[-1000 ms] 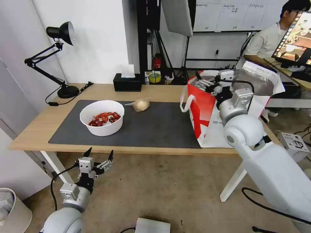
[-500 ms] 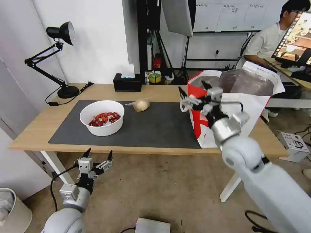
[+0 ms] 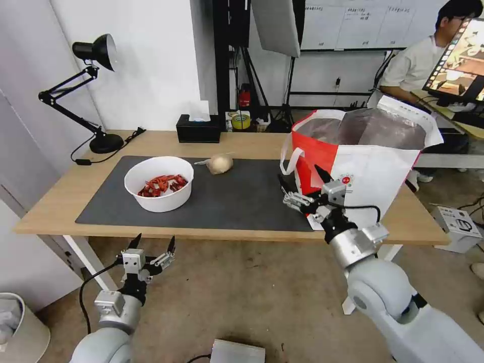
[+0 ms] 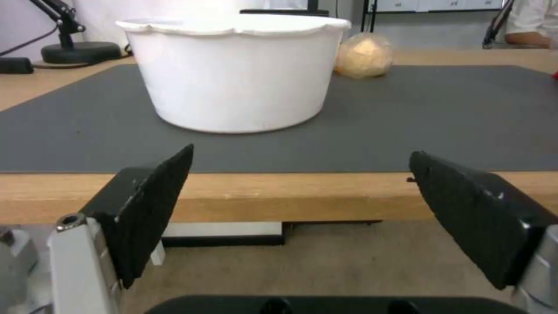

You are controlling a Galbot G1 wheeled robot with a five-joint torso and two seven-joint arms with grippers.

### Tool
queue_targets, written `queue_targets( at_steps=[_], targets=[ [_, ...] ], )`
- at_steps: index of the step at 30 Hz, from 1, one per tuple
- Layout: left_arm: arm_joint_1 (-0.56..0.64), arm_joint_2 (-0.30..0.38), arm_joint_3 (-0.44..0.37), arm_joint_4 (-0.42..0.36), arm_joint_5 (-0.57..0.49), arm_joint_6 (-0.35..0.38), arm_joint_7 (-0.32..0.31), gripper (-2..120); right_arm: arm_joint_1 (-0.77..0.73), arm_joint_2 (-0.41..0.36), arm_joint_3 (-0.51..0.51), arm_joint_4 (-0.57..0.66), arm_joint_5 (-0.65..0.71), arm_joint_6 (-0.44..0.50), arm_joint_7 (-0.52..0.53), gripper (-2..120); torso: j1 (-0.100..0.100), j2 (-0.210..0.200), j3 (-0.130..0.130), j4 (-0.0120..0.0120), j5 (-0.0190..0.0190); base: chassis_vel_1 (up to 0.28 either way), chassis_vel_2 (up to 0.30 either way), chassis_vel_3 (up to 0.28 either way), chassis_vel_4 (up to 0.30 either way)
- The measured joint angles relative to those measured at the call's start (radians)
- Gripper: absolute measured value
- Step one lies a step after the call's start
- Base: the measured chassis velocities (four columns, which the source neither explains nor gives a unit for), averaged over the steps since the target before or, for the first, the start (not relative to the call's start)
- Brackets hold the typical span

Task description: Pick up the trash from the table and place it into the takeout bag.

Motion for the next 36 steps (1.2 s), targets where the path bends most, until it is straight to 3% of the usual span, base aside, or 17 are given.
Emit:
queue_targets(
  at_steps=[15,36],
  targets=[
    [0.006,0.007,-0.02,-0.013,-0.01,0.001,0.001,100,-0.16,0.079,0.0,-0.083,-0.145,0.103,-0.006,100,0.0,0.0,0.0,0.0,0.0,0.0,0.0,0.0,0.0],
    [-0.007,0.013,-0.022,-0.003,-0.012,-0.002,0.006,100,-0.289,0.125,0.003,-0.079,-0.224,0.13,0.059,100,0.0,0.0,0.0,0.0,0.0,0.0,0.0,0.0,0.0]
  ],
)
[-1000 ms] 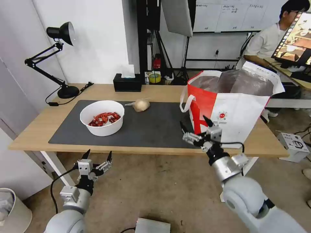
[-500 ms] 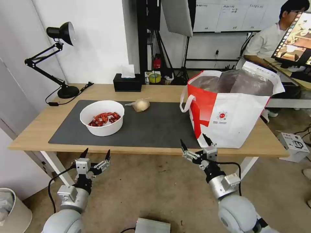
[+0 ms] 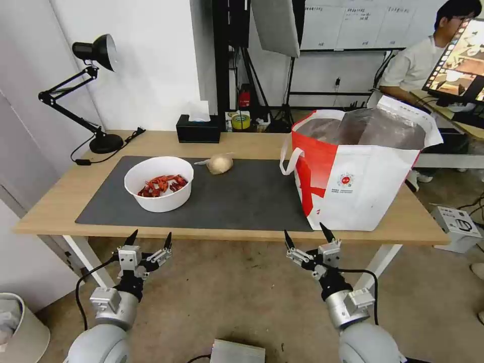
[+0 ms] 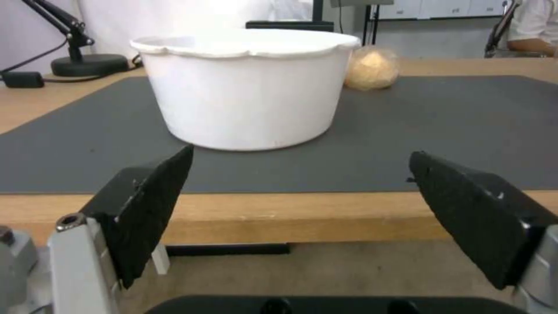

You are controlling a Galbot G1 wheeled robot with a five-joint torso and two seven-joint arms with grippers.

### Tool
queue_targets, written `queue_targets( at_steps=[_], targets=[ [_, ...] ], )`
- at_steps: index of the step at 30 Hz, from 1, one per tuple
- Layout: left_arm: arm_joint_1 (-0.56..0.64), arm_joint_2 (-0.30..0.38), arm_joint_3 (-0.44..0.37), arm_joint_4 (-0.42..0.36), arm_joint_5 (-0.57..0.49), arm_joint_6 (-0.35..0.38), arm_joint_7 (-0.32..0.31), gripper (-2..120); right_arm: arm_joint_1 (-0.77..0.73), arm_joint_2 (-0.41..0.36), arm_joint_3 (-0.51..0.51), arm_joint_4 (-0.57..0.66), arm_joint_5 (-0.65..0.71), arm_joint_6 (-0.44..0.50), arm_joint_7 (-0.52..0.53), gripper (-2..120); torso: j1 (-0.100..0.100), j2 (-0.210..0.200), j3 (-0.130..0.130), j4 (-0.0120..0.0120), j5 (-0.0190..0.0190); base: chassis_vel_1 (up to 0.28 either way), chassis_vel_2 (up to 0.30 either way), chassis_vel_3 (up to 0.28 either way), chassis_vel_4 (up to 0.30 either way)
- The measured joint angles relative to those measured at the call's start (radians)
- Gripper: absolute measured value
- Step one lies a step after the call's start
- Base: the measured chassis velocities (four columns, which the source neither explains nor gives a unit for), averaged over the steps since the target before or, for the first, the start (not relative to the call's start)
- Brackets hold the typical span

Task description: Pick up the trash from the table and place it into the takeout bag.

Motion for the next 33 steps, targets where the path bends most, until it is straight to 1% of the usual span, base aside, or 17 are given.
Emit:
queue_targets(
  at_steps=[9,13,14,15,18,19,22,23,26,27,31,32,33],
  targets=[
    [-0.009,-0.004,0.01,0.018,0.0,-0.001,0.0,100,-0.007,-0.003,-0.002,-0.015,-0.005,-0.003,0.006,100,0.0,0.0,0.0,0.0,0.0,0.0,0.0,0.0,0.0],
    [-0.017,-0.009,0.016,0.028,0.0,-0.002,0.001,100,0.009,-0.004,-0.016,-0.025,-0.002,-0.006,0.006,100,0.0,0.0,0.0,-0.0001,0.0,0.0,0.0,0.0,0.0],
    [-0.02,-0.017,0.017,0.036,0.001,-0.008,0.001,100,0.04,-0.005,-0.029,-0.034,0.008,-0.009,-0.005,100,0.0,0.0,0.0,-0.0002,0.0,0.0,0.0,0.0,0.0],
    [-0.02,-0.017,0.017,0.036,0.001,-0.008,0.001,100,0.04,-0.005,-0.029,-0.034,0.008,-0.009,-0.005,100,0.0,0.0,0.0,-0.0002,0.0,0.0,0.0,0.0,0.0],
    [-0.019,-0.023,0.017,0.042,0.002,-0.013,0.001,100,0.115,-0.018,-0.055,-0.047,0.049,-0.019,-0.057,100,0.0,0.0,0.0,0.0,0.0,0.0,0.0,0.0,0.0],
    [-0.019,-0.023,0.017,0.042,0.002,-0.013,0.001,100,0.115,-0.018,-0.055,-0.047,0.049,-0.019,-0.057,100,0.0,0.0,0.0,0.0,0.0,0.0,0.0,0.0,0.0],
    [-0.023,-0.022,0.017,0.045,0.002,-0.013,0.0,100,0.216,-0.032,-0.091,-0.076,0.099,-0.046,-0.091,100,0.0,0.0,0.0,0.0,0.0,0.0,0.0,0.0,0.0],
    [-0.023,-0.022,0.017,0.045,0.002,-0.013,0.0,100,0.216,-0.032,-0.091,-0.076,0.099,-0.046,-0.091,100,0.0,0.0,0.0,0.0,0.0,0.0,0.0,0.0,0.0],
    [-0.022,-0.017,0.012,0.041,-0.002,-0.013,0.0,100,0.35,-0.031,-0.147,-0.124,0.118,-0.085,-0.094,100,0.0,0.0,0.0,-0.0001,0.0001,0.0,0.0,0.0,0.0],
    [-0.022,-0.017,0.012,0.041,-0.002,-0.013,0.0,100,0.35,-0.031,-0.147,-0.124,0.118,-0.085,-0.094,100,0.0,0.0,0.0,-0.0001,0.0001,0.0,0.0,0.0,0.0],
    [-0.018,-0.019,0.006,0.04,-0.003,-0.013,0.0,100,0.523,-0.014,-0.234,-0.19,0.158,-0.142,-0.08,100,0.0,0.0,0.0,0.0001,0.0001,0.0,0.0,0.0,0.0],
    [-0.018,-0.019,0.006,0.04,-0.003,-0.013,0.0,100,0.523,-0.014,-0.234,-0.19,0.158,-0.142,-0.08,100,0.0,0.0,0.0,0.0001,0.0001,0.0,0.0,0.0,0.0],
    [-0.018,-0.02,0.006,0.04,-0.004,-0.013,0.0,100,0.565,-0.009,-0.256,-0.211,0.175,-0.162,-0.075,100,0.0,0.0,0.0,0.0,-0.0002,0.0,0.0,0.0,0.0]
  ],
)
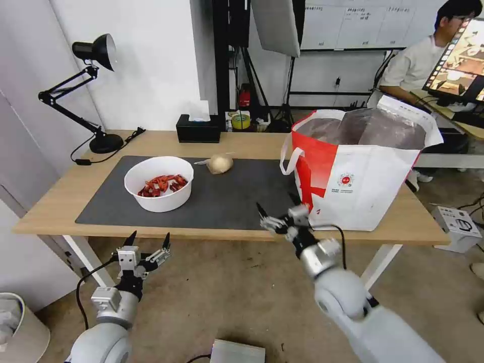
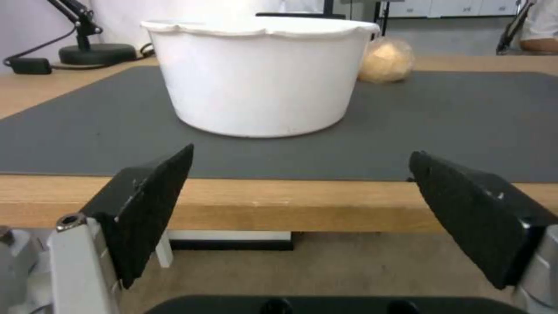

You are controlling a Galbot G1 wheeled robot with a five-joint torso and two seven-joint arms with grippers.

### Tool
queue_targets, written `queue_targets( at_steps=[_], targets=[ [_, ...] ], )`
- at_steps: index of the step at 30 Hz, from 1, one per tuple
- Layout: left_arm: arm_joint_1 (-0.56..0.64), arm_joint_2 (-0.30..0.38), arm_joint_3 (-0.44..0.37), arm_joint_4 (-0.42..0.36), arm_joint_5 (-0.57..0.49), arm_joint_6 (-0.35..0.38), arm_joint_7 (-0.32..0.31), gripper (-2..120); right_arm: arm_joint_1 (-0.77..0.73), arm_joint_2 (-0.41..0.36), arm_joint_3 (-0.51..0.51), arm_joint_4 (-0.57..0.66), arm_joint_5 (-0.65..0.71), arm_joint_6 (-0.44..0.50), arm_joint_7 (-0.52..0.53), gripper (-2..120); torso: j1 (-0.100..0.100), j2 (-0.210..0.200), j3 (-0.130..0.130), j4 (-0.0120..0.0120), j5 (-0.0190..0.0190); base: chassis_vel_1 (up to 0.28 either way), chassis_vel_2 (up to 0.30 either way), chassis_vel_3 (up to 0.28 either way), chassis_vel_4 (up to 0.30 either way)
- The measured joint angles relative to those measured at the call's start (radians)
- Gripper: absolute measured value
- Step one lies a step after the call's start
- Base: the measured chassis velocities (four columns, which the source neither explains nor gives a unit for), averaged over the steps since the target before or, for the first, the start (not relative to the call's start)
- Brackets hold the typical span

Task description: Pick up the trash from the table and place it into the takeout bag.

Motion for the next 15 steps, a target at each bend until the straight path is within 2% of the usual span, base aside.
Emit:
queue_targets(
  at_steps=[10,15],
  targets=[
    [-0.006,0.003,0.006,0.01,-0.001,0.0,0.0,100,0.278,0.044,-0.145,-0.183,0.175,-0.14,0.032,100,0.0,0.0,0.0,0.0,0.0,0.0,0.0,0.0,0.0],
    [-0.007,0.006,0.008,0.01,-0.002,0.0,-0.001,100,0.356,0.083,-0.181,-0.267,0.191,-0.159,0.039,100,0.0,0.0,0.0,0.0,0.0001,0.0,0.0,0.0,0.0]
  ],
)
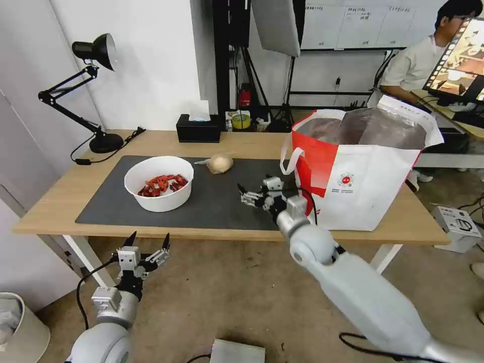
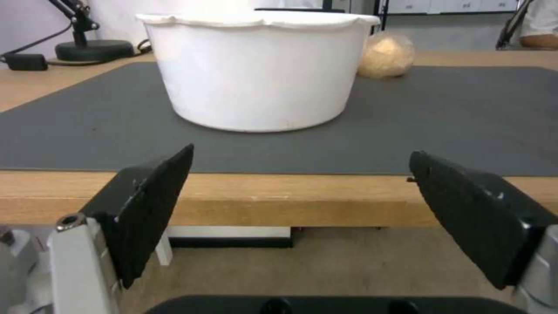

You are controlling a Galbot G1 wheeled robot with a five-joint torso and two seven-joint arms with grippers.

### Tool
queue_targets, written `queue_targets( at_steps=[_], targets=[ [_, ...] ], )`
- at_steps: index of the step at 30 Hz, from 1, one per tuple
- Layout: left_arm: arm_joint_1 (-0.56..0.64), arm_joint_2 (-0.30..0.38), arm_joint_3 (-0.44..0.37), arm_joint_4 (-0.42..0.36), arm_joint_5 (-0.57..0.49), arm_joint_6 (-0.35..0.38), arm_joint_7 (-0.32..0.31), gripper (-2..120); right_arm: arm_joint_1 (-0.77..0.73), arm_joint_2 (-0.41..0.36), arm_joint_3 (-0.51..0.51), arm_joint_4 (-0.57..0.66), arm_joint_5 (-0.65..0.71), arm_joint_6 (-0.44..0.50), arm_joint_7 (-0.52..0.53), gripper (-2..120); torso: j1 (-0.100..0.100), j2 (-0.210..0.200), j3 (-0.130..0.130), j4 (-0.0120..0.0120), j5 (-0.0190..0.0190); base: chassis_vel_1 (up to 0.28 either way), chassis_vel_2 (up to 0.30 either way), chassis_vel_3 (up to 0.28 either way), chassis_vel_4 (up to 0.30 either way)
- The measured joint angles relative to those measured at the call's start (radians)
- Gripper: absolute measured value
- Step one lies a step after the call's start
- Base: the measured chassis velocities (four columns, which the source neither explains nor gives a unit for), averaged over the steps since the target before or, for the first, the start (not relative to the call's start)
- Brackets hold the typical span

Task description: Pick up the trash from the table and place it into the takeout bag.

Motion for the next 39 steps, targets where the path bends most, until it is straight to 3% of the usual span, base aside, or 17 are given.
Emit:
queue_targets(
  at_steps=[7,12,31,39],
  targets=[
    [0.007,0.004,-0.01,-0.008,-0.002,0.0,-0.001,100,0.092,0.064,-0.036,-0.12,0.002,-0.011,0.011,100,0.0,0.0,0.0,-0.0001,-0.0001,0.0,0.0,0.0,0.0],
    [0.019,0.006,-0.024,-0.014,-0.004,0.0,-0.001,100,0.197,0.162,-0.072,-0.295,0.004,-0.021,0.014,100,0.0,0.0,0.0,0.0001,-0.0001,0.0,0.0,0.0,0.0],
    [0.018,0.006,-0.027,-0.004,-0.007,-0.004,0.0,100,0.443,0.405,-0.112,-0.744,0.01,-0.028,-0.043,100,0.0,0.0,0.0,0.0001,-0.0001,0.0,0.0,0.0,0.0],
    [0.018,0.0,-0.03,-0.003,-0.007,-0.009,0.016,100,0.508,0.436,-0.134,-0.836,0.012,-0.026,-0.064,100,0.0,0.0,0.0,0.0,-0.0001,0.0,0.0,0.0,0.0]
  ],
)
